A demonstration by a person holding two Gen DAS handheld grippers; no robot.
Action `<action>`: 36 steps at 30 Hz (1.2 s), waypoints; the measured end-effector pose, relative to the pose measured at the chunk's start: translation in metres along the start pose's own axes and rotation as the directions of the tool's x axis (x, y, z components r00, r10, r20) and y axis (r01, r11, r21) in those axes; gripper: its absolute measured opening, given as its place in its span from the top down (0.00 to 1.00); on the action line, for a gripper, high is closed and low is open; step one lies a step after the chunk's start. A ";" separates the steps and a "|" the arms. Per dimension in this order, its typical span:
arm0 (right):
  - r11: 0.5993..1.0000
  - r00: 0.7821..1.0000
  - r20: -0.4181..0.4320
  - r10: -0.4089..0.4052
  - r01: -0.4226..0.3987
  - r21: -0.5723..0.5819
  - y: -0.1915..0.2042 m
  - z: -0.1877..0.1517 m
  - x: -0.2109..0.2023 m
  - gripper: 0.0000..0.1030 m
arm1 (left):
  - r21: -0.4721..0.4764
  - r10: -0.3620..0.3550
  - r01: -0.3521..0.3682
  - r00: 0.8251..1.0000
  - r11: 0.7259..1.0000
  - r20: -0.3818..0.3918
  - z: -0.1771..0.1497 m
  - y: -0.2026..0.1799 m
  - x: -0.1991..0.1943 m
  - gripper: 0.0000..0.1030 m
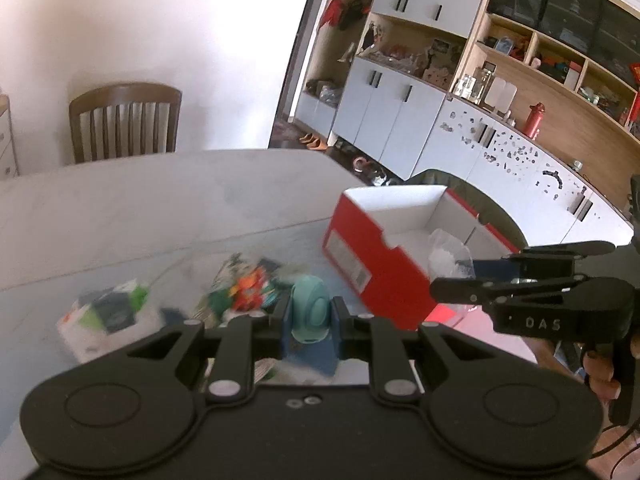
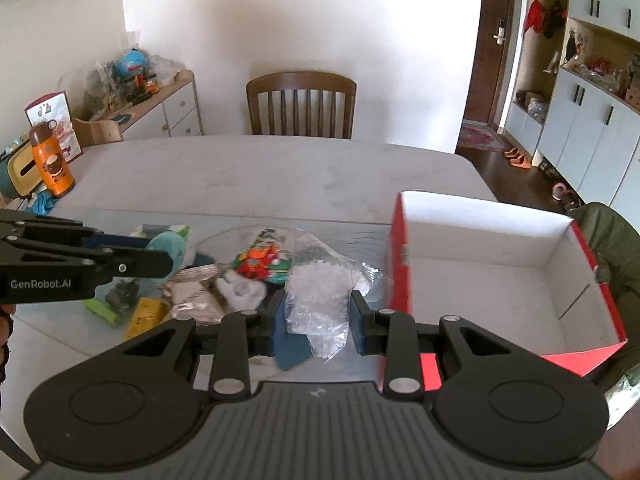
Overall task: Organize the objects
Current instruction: 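Carry the teal toy and bead bag into the cardboard box with both tools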
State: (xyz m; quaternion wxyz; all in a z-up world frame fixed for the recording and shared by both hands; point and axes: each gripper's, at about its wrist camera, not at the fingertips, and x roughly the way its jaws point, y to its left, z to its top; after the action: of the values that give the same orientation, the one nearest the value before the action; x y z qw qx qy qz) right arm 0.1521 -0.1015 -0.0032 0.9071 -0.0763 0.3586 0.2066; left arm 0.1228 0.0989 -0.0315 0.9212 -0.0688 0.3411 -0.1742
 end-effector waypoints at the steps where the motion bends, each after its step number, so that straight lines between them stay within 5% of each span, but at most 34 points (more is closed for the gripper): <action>1: 1.000 1.000 0.003 0.003 -0.003 0.002 -0.007 0.000 -0.001 0.70 | -0.003 0.002 -0.002 1.000 1.000 0.000 0.003 -0.006 0.003 0.82; 14: 1.000 1.000 0.010 0.021 -0.021 0.000 -0.115 0.006 0.004 0.70 | -0.026 0.021 -0.022 1.000 0.999 -0.015 0.046 -0.086 0.076 0.82; 24: 1.000 0.998 -0.056 -0.001 0.002 0.016 -0.197 0.004 0.040 0.70 | -0.015 0.023 -0.025 0.991 1.000 -0.132 0.065 -0.129 0.158 0.82; 36: 1.000 0.988 -0.152 -0.001 -0.002 -0.022 -0.241 -0.004 0.092 0.70 | 0.025 0.032 -0.026 0.962 0.999 -0.273 0.087 -0.164 0.254 0.82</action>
State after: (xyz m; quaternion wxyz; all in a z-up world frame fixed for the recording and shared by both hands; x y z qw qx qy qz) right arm 0.3141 -0.2908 -0.0712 0.8761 -0.1018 0.4247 0.2045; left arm 0.3134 -0.1463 -0.0788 0.8685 -0.0293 0.4639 -0.1722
